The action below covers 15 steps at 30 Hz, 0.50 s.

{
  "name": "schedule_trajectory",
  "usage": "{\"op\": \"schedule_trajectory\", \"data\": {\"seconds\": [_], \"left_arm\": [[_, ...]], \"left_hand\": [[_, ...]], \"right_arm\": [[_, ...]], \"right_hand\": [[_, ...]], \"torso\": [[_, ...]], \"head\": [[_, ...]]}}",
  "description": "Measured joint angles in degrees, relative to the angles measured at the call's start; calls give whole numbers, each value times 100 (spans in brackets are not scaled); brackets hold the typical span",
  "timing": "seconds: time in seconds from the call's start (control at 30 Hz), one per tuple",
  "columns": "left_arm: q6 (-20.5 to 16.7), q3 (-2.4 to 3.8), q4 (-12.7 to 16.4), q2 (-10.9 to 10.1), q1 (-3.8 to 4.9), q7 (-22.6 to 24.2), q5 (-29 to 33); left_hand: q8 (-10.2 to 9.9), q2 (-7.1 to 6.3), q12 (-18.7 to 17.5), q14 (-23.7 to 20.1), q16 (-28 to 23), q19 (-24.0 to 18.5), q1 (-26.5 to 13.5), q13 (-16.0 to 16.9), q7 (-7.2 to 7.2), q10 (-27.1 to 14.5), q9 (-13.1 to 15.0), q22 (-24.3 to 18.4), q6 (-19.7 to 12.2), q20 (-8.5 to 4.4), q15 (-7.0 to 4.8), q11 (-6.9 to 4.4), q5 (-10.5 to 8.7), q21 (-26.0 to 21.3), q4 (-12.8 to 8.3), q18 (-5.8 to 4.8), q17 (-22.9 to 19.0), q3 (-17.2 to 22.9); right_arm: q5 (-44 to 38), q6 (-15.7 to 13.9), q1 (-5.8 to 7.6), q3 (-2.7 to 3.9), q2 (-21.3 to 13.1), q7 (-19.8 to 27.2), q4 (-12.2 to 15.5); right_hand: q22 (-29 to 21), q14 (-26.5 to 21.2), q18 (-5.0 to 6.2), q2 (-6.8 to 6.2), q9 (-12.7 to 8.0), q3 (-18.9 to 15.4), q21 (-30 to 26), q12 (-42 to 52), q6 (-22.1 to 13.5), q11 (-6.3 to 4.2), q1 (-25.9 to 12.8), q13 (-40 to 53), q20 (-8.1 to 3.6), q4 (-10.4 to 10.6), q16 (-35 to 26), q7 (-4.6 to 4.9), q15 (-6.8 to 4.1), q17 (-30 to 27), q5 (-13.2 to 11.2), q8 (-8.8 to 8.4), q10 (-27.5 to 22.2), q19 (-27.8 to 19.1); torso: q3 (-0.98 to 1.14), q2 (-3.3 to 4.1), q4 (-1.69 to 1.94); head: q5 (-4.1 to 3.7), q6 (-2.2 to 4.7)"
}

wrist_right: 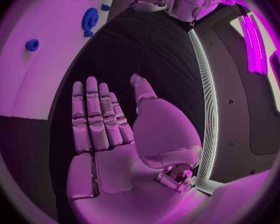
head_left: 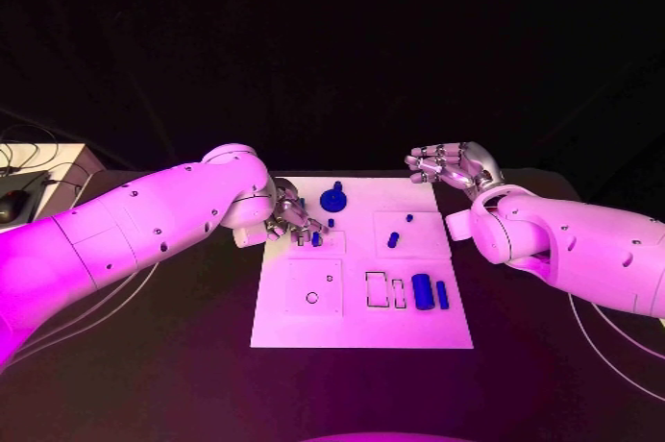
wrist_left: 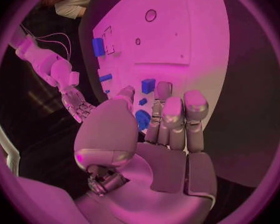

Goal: Assemble the parts on the task board

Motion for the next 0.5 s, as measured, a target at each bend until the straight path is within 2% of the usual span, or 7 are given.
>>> {"op": "schedule_trajectory", "data": {"seconds": [0.33, 0.5], "left_arm": [[51, -4, -29, 20, 1, -12, 61], [60, -5, -39, 26, 1, -13, 88]], "left_hand": [[58, 0, 0, 0, 0, 0, 0, 8, -41, 0, 74, 22, 41, 0, 0, 0, 0, 0, -40, -1, -5, 37], [104, 99, 0, 0, 0, 0, 99, 15, -45, 23, 158, 34, 45, 0, 0, -23, 0, 0, -207, -1, -5, 51]], "right_arm": [[0, 4, 0, 0, 9, -2, -7], [0, 7, 0, 0, 13, -3, -9]], "right_hand": [[-11, 0, 0, 0, 0, 0, 0, 0, 2, 0, 0, 0, 0, 0, 0, -2, 0, 1, 0, 0, 0, 0], [-11, 0, 0, 0, 0, 0, 0, 0, 3, 0, 0, 0, 0, 0, 0, -3, 0, 1, 0, 0, 0, 0]], "torso": [[1, -7, 7], [-1, -7, 5]], "head": [[-6, -8], [-5, -7]]}}
